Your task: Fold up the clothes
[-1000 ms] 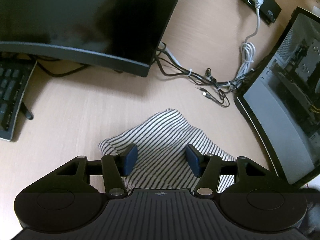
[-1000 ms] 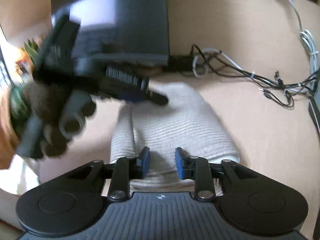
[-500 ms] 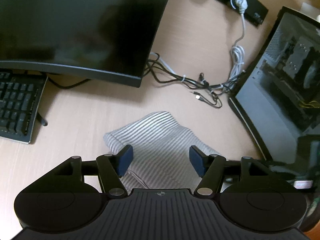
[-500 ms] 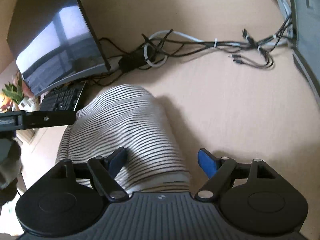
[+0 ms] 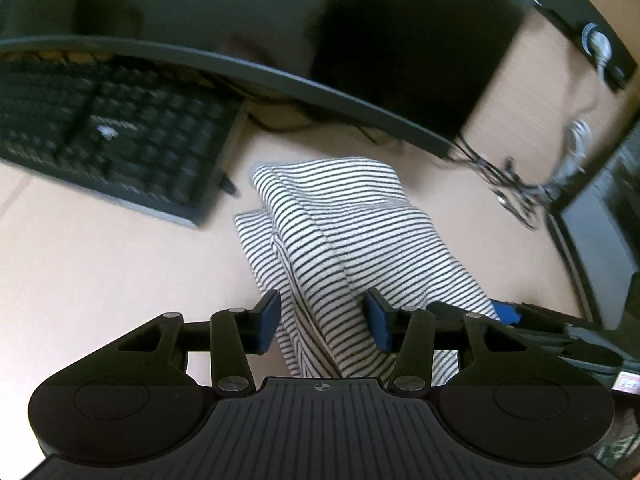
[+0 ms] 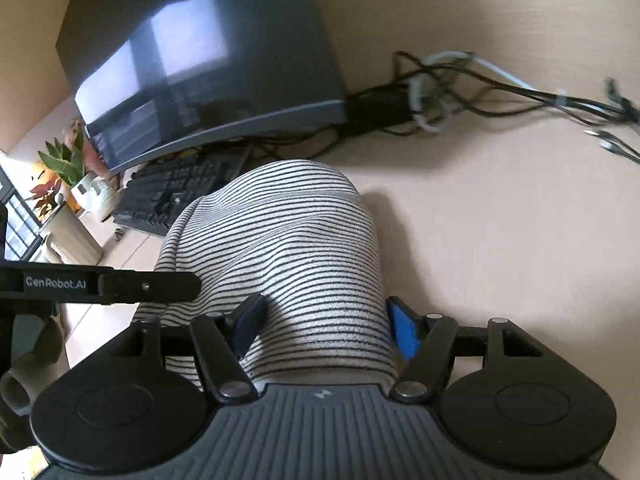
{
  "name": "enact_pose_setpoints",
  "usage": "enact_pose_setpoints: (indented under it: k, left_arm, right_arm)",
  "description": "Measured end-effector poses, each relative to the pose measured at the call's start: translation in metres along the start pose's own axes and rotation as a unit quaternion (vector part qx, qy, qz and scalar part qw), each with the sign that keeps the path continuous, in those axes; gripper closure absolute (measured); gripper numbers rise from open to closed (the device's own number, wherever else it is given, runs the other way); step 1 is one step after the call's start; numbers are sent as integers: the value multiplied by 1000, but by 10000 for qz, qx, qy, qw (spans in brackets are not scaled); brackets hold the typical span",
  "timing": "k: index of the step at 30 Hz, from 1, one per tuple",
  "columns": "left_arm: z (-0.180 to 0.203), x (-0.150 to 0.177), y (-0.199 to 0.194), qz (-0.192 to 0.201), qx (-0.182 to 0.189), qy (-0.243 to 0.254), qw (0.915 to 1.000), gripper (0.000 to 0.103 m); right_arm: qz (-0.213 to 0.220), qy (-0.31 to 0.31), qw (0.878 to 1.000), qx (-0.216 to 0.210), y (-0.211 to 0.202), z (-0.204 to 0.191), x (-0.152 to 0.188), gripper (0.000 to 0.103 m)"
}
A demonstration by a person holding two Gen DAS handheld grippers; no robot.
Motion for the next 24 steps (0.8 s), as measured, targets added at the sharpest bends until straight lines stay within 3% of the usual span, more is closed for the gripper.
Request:
enact_pose_setpoints:
  k: [4,8,17,20,24]
  left_arm:
    - [-16,-14,9,189,-82,80,9998,52]
    - [-24,-20,17,240,87,-37,9997,52]
    - [-30,-9,18,-6,484,-477,9977,52]
    - [-26,-8,17,19,425,-433,9982,51]
    - [-20,2,5,332,99,-397,9986,46]
  right_arm:
    - [17,-160,9998,81,18,-14,-16,37]
    - [4,-246,9995,200,24,-19,-22,37]
    - [-94,-387,9978,526,25,-24,-28,26]
    - [-3,-363,9966,744,15,-28,-22,24]
    - [82,-205,9969,752,-6,-27,-4,13]
Point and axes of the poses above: each gripper's, at about its wrist camera, not at the fingertips, and y roughly the way its jaws point, z to its right, x to its underside, the point moved 1 cm from there along y, roughly the way its jaws point, and after that the axes turned 7 degrees about -z, right-handed, at the moved point
